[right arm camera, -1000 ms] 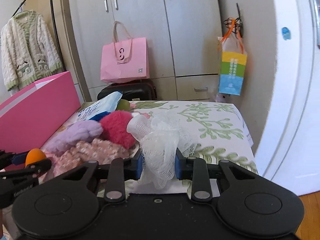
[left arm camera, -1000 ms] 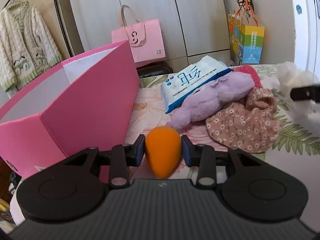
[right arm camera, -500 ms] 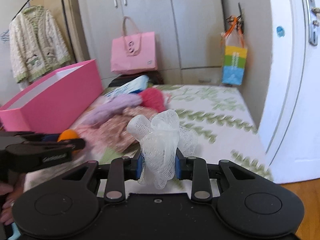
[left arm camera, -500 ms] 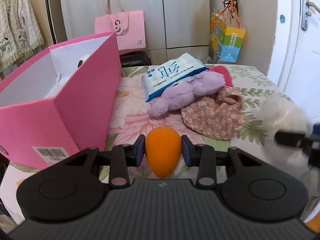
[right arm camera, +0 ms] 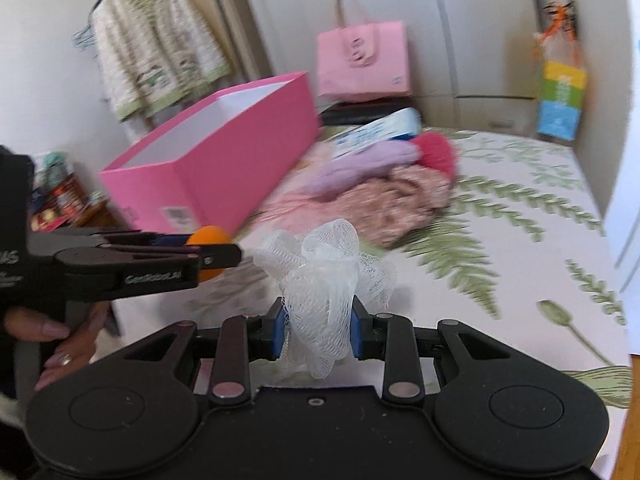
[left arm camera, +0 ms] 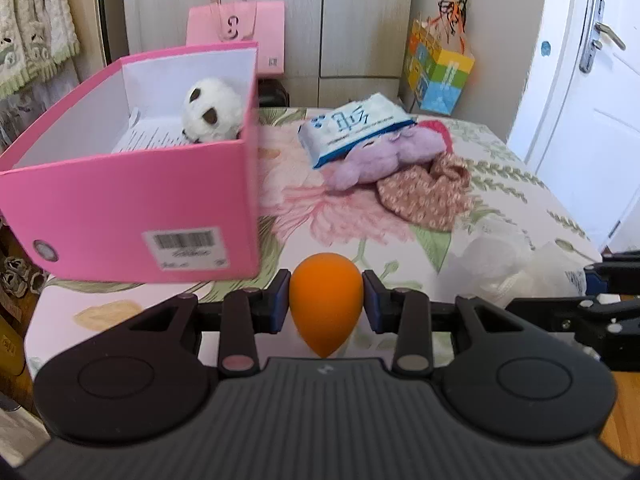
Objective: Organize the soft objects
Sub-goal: 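Carry the sponge and mesh puff into the pink box and release both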
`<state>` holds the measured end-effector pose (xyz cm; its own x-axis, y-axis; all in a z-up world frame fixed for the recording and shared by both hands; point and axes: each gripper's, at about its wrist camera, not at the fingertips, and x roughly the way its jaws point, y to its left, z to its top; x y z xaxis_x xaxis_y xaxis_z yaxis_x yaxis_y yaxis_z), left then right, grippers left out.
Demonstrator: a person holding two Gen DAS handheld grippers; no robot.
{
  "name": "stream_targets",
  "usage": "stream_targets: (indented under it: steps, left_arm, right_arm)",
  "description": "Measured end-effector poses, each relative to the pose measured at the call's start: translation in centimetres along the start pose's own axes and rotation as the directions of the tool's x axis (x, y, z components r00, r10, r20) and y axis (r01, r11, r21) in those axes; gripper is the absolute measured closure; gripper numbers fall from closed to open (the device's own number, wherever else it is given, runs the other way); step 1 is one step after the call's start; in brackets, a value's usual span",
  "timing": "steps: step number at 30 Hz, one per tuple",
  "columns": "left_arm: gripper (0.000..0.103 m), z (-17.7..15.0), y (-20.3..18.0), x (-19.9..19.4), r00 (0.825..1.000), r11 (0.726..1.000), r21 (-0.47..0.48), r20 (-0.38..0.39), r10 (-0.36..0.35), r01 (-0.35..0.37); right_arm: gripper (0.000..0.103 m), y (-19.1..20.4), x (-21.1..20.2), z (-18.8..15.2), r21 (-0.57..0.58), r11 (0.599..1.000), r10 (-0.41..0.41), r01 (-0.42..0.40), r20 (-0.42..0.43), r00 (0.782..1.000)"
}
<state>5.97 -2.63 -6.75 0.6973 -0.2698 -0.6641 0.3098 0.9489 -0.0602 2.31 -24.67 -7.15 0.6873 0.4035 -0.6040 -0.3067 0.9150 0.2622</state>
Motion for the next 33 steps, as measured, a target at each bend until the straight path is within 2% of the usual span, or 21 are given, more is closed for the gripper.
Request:
stream_targets:
  steps: [5,9,13,17,21,27,31,33]
  left_arm:
    - [0.066,0.0,2.2,-1.9,0.997,0.998,0.048,-0.06,-0.04,0.043]
    - [0.066,0.2,4.2,-4.3,0.997,0.996,0.076,-0.059,-0.049,0.053]
    - [0.066,1.7,7.0,-6.6,0.994,0.994,0.045,-0.057,-0.094,0.097]
    - [0.066,3.5,8.5,-8.4,0.997,0.995,0.062,-0.006,-0.078,0.078]
    - [0.066,6.0,10.0,-9.3,0.996,0.995,0.079,0.055,-0.066,0.061]
    - [0.066,9.9,13.0,-7.5,0.993,0.998,0.058,0.111,-0.045,0.039]
    - [0.066,12.9,14.8,-3.7,0.997,0.999,0.04,0.08,-0.021,0.018]
    - [0.065,14.3,15.7,-1.4,0.999,1.0,0.024,0.053,-0.004,0.002]
  right_arm:
    - [0.068,2.4,0.1,1.0,-0.015,0.99,0.141,-0.143,-0.084,0.986]
    - [0.068,4.0,0.1,2.2,0.005,0.962,0.272,-0.274,-0.14,0.952]
    - [0.067,5.9,0.1,3.7,-0.026,0.944,0.32,-0.328,-0.161,0.934]
    - [0.067,8.1,0.4,6.0,-0.066,0.921,0.37,-0.383,-0.158,0.916]
    - [0.067,10.5,0.4,8.8,-0.157,0.911,0.367,-0.38,-0.108,0.924]
    - [0.066,10.2,1.7,13.9,-0.203,0.908,0.375,-0.368,-0.003,0.927]
    - [0.066,9.9,5.3,17.2,-0.228,0.912,0.352,-0.342,0.004,0.936]
    - [0.066,9.8,8.2,19.1,-0.206,0.906,0.372,-0.37,-0.033,0.928]
